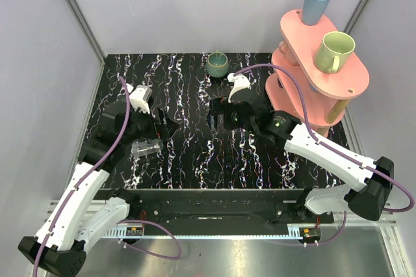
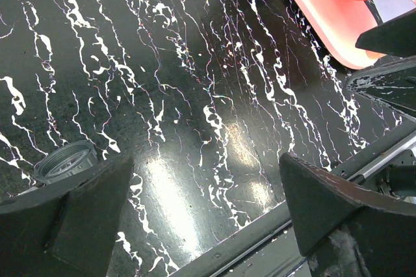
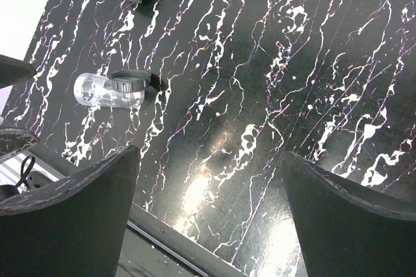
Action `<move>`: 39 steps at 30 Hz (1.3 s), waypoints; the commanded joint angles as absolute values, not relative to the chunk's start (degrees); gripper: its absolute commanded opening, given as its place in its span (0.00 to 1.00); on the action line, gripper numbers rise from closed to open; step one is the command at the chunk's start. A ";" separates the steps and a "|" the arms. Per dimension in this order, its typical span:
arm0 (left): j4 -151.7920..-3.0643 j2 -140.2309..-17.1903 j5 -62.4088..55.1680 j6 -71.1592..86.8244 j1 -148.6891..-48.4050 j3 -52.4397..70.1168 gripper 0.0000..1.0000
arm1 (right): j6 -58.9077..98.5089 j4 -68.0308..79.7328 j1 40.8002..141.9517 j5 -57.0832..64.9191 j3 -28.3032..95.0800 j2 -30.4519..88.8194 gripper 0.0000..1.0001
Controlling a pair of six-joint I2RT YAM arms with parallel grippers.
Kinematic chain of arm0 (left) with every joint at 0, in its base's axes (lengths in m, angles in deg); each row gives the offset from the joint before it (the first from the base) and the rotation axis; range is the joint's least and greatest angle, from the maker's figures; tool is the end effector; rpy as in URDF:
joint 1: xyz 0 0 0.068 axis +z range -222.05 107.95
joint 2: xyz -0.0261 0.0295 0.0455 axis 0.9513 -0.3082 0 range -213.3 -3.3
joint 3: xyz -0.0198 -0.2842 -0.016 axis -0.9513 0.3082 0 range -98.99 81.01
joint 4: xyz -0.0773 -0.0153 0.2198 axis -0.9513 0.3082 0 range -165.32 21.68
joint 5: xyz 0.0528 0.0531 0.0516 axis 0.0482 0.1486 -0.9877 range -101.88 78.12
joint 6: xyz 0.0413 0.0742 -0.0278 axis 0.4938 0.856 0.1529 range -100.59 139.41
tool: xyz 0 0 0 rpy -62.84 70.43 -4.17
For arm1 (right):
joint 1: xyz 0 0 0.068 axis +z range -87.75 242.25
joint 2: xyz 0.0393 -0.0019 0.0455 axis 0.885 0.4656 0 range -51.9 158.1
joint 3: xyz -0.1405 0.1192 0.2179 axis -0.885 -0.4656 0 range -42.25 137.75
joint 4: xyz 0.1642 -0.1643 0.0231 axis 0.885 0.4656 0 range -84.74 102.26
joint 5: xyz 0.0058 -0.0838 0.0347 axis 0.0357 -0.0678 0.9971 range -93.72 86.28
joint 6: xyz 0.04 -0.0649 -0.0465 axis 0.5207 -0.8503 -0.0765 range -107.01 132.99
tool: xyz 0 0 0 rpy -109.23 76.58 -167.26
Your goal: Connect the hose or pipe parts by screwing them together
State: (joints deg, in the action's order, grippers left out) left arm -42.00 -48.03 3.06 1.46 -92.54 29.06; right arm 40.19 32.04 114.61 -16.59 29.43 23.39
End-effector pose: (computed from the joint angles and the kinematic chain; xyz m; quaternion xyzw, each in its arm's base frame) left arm 0.1470 -0.0767 0.3285 0.0874 0.8396 -0.2769 0.4591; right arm 0.1963 0.2256 0.3509 -0.1334 0.8537 0.2413 0.4418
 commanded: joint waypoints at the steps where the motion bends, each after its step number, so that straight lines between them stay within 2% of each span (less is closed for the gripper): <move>1: -44.12 -48.21 1.66 1.31 -92.26 27.31 0.99 | 38.83 29.51 114.90 -17.35 30.62 21.93 1.00; 5: -43.51 -48.83 -2.03 0.52 -92.26 26.69 0.99 | 38.47 28.64 114.90 -17.43 29.39 21.14 1.00; 8: -40.98 -51.02 -10.88 -0.27 -92.18 25.20 0.99 | 38.12 26.62 114.90 -17.08 26.67 19.91 1.00; 9: -39.74 -52.25 -18.22 -1.32 -92.00 23.28 0.99 | 38.12 26.18 114.90 -17.00 26.05 19.65 1.00; 15: -31.56 -70.43 -28.48 -2.20 -82.69 9.59 0.98 | 35.93 23.72 114.90 -14.89 22.97 17.98 1.00; 18: -31.12 -81.32 -27.79 -3.17 -79.62 4.04 0.92 | 33.56 20.47 114.90 -11.39 21.22 17.10 1.00; 22: -31.73 -95.20 -25.43 -3.26 -74.09 -3.18 0.92 | 32.23 16.60 114.90 -7.42 19.19 14.91 1.00; 27: -35.41 -105.67 -19.80 -2.31 -70.20 -7.67 0.91 | 31.09 16.24 114.90 -5.66 18.66 13.76 1.00; 33: -36.48 -113.86 -16.99 -1.33 -70.38 -11.45 0.88 | 29.08 15.72 114.98 -6.27 17.96 13.06 1.00; 35: -35.34 -114.75 -16.80 -2.11 -70.29 -11.02 0.85 | 28.55 15.63 114.90 -6.97 18.05 13.06 1.00; 39: -36.83 -112.82 -16.89 -1.25 -70.73 -6.63 0.86 | 27.23 15.63 114.90 -7.59 18.40 13.23 1.00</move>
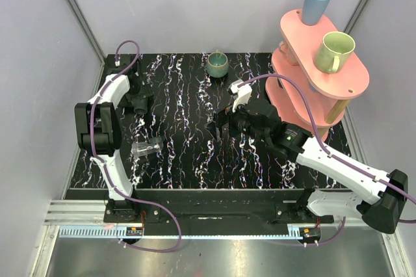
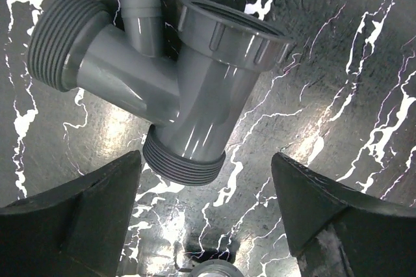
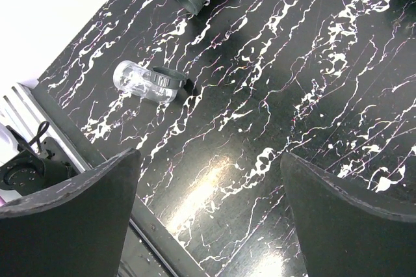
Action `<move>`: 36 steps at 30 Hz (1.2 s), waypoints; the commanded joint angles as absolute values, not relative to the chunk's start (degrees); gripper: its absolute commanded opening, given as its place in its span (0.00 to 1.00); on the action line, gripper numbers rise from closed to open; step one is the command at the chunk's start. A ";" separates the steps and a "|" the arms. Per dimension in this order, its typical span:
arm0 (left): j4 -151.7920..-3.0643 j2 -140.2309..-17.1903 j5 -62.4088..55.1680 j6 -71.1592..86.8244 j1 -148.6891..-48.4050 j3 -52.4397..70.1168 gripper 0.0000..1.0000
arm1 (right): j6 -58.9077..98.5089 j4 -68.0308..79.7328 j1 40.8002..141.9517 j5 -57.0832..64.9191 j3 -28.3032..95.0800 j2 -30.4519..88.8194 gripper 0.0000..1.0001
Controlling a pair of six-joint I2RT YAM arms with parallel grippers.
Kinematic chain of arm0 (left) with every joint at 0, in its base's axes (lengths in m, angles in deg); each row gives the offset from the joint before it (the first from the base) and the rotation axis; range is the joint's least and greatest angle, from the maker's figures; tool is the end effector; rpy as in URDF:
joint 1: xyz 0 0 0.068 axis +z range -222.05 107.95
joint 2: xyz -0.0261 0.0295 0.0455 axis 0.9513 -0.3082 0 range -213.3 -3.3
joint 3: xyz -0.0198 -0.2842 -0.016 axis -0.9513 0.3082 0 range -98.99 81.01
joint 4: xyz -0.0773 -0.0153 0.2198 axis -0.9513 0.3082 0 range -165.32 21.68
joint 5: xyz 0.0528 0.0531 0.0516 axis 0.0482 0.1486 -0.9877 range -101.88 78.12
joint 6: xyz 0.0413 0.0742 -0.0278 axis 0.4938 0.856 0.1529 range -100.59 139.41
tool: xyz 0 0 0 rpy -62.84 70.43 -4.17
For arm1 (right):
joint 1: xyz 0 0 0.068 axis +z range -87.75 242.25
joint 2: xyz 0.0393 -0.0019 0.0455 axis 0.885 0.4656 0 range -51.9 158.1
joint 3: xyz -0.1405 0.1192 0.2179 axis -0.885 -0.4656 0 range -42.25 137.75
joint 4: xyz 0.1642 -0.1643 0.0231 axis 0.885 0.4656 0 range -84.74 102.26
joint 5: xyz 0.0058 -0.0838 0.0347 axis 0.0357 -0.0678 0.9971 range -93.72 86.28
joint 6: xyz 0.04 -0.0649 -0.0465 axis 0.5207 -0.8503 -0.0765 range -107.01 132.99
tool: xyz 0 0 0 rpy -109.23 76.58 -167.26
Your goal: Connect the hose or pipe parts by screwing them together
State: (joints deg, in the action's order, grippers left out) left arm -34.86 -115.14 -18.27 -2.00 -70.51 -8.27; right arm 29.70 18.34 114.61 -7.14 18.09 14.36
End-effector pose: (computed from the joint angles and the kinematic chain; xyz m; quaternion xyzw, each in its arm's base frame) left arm 0.4136 0.0201 0.2070 -0.2059 0.9489 0.0132 0.2388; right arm 0.1707 0.2136 0.3545 -0.2325 0.7800 0.3091 0.4919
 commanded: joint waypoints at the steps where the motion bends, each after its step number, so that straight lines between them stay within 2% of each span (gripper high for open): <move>1: -36.92 -112.56 -16.72 -0.72 -70.99 -6.10 0.87 | 27.14 15.45 114.90 -7.59 18.40 13.14 1.00; 10: -37.44 -112.28 -16.18 2.80 -71.61 -3.98 0.88 | 27.57 15.54 114.90 -6.89 18.58 13.32 1.00; 18: -38.23 -115.63 -17.24 5.00 -71.61 -4.86 0.82 | 28.89 15.45 114.90 -6.01 17.52 11.83 1.00; 22: -39.55 -115.72 -17.68 5.70 -71.70 -4.51 0.78 | 29.07 15.36 114.90 -6.10 17.34 11.65 1.00; 28: -40.34 -113.87 -16.89 6.32 -71.78 -2.50 0.66 | 29.95 15.36 114.90 -7.06 16.55 11.12 1.00; 31: -40.34 -112.12 -16.98 5.71 -71.78 -0.74 0.53 | 30.91 15.45 114.90 -6.71 15.94 10.68 1.00; 36: -37.80 -108.25 -17.33 3.24 -73.98 1.73 0.50 | 32.23 14.49 114.89 -6.18 14.54 9.89 1.00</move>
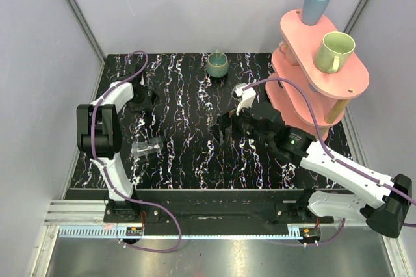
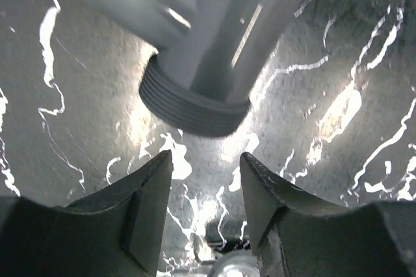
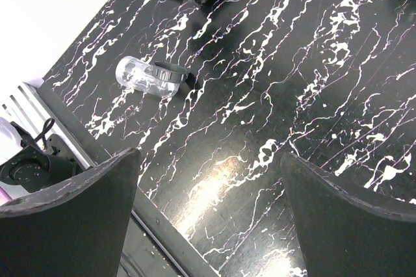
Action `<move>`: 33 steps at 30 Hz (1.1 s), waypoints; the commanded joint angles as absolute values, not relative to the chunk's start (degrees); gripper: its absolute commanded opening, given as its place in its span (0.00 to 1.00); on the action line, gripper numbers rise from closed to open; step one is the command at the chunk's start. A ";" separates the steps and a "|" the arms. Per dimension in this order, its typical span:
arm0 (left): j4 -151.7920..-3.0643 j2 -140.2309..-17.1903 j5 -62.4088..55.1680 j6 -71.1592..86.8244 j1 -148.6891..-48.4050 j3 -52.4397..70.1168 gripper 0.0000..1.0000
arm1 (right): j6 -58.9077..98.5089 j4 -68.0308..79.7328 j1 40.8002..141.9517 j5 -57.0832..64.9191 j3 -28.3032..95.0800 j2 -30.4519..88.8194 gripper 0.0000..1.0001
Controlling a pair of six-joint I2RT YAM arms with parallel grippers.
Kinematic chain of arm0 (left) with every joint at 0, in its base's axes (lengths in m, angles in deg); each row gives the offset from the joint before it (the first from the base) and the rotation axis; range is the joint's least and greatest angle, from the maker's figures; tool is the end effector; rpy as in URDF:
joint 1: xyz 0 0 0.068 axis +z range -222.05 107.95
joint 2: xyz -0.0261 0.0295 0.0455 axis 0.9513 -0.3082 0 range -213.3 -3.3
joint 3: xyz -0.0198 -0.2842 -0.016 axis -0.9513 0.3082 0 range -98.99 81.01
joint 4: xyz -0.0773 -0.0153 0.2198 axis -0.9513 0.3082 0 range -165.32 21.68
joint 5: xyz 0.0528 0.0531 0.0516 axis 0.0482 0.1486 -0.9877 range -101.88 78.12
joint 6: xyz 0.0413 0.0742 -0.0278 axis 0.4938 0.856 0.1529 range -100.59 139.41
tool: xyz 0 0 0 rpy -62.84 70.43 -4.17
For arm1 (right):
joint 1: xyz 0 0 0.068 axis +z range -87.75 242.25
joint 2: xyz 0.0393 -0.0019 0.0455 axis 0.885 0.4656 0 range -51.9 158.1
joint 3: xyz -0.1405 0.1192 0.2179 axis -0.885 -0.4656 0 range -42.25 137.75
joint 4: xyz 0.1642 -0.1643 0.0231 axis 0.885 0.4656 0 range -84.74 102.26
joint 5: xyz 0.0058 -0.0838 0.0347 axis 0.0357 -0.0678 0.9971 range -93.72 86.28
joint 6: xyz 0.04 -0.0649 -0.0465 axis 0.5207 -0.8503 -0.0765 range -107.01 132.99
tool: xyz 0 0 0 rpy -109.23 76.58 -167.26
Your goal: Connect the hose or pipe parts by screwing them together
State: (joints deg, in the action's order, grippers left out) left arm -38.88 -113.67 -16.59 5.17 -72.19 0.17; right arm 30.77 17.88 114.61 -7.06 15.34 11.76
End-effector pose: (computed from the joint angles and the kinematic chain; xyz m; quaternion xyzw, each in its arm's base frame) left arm 0.3955 0.0057 0.1793 -0.1285 0.9688 0.0139 0.2114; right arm 0.1639 0.2049 0.3494 -0.2251 0.7806 0.3154 0.4904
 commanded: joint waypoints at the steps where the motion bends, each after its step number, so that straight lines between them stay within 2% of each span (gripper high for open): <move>1: -37.36 -107.55 -18.20 2.54 -74.16 2.95 0.52 | 32.23 14.48 114.90 -6.18 14.53 9.89 1.00; 3: -34.65 -105.79 -18.74 2.01 -74.68 3.75 0.63 | 32.32 14.48 114.90 -6.01 14.53 10.06 1.00; 4: -33.59 -105.18 -18.65 2.18 -74.86 4.01 0.78 | 32.23 14.48 114.90 -6.01 14.53 10.24 1.00; 5: -32.71 -103.69 -18.56 2.62 -75.03 4.45 0.83 | 32.41 14.57 114.90 -6.10 14.62 10.15 1.00; 7: -30.07 -101.49 -18.21 5.42 -76.44 6.12 0.90 | 32.41 14.92 114.90 -6.18 14.62 10.15 1.00; 11: -24.27 -94.56 -18.12 8.86 -81.18 9.02 0.93 | 32.94 15.27 114.81 -6.27 14.18 9.72 1.00; 17: -19.96 -89.35 -17.33 7.99 -89.44 13.85 0.93 | 33.29 15.28 114.81 -6.80 13.04 8.92 1.00; 26: -21.35 -93.39 -17.86 6.76 -90.85 17.20 0.86 | 34.25 15.45 114.90 -6.27 12.08 6.82 1.00; 30: -22.59 -94.36 -17.51 7.11 -91.30 18.25 0.80 | 34.78 15.28 114.90 -6.45 11.19 6.11 1.00; 33: -23.38 -94.27 -16.45 6.67 -91.73 18.34 0.70 | 34.61 15.28 114.90 -6.71 11.19 6.46 1.00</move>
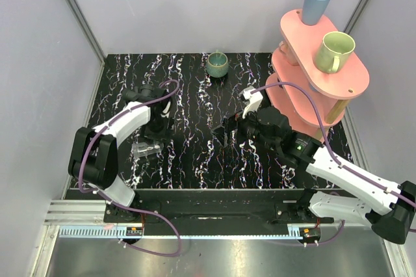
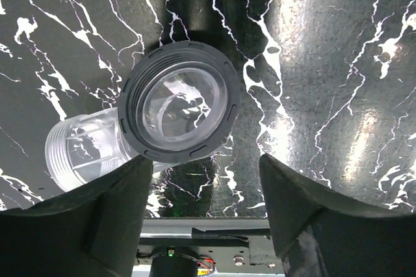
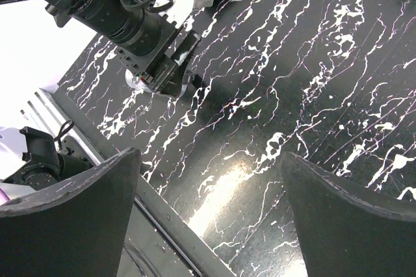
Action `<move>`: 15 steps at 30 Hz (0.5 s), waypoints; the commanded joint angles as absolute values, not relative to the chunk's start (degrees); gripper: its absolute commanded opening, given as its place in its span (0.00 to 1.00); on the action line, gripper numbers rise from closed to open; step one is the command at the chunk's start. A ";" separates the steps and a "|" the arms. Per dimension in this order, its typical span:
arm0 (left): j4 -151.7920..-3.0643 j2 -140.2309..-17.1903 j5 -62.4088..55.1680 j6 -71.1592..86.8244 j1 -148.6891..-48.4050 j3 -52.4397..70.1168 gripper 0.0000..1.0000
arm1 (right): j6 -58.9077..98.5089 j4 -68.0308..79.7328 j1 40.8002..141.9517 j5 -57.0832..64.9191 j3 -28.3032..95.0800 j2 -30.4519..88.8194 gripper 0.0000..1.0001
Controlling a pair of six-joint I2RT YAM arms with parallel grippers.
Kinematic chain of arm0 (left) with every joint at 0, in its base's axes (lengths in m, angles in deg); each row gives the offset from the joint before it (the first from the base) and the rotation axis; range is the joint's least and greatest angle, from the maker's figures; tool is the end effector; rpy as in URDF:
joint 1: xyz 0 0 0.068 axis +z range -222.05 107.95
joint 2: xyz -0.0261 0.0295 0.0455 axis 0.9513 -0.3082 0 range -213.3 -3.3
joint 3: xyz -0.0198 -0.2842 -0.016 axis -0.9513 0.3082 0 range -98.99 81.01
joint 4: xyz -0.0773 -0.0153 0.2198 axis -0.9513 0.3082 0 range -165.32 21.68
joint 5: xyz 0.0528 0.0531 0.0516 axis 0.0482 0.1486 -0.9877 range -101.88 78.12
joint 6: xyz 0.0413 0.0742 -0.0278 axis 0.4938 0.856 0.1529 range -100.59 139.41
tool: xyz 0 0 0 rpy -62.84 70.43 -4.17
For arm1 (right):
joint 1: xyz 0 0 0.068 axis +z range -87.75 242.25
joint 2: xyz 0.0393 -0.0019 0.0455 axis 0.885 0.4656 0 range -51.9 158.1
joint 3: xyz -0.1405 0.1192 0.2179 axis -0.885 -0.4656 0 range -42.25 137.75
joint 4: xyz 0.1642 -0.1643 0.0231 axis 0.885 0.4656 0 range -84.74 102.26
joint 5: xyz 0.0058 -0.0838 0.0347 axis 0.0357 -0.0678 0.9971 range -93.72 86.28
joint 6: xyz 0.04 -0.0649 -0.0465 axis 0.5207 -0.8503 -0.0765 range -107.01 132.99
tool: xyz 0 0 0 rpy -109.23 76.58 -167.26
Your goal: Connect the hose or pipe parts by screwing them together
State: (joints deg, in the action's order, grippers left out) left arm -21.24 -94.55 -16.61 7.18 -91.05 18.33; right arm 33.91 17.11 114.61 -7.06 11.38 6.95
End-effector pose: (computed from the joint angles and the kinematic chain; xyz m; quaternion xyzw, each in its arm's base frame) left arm 0.2509 -0.0794 0.1881 0.0562 0.9955 0.0225 0.0728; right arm 0.1519 0.1894 0.3456 -0.2011 0.7785 0.3357 0.4906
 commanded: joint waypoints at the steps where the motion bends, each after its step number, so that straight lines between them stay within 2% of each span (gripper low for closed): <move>1: -23.47 -94.10 -15.93 6.15 -91.82 18.34 0.63 | 34.61 15.28 114.90 -6.62 11.19 6.55 1.00; 5: -26.36 -92.52 -12.24 4.39 -92.26 17.90 0.44 | 34.52 15.28 114.90 -6.36 11.72 7.51 1.00; 10: -31.46 -90.41 -3.29 -1.76 -92.26 16.50 0.37 | 34.52 15.36 114.90 -6.18 11.98 8.48 1.00; 15: -42.08 -90.32 3.74 -12.99 -92.35 17.20 0.37 | 35.05 15.54 114.90 -6.27 12.33 9.45 1.00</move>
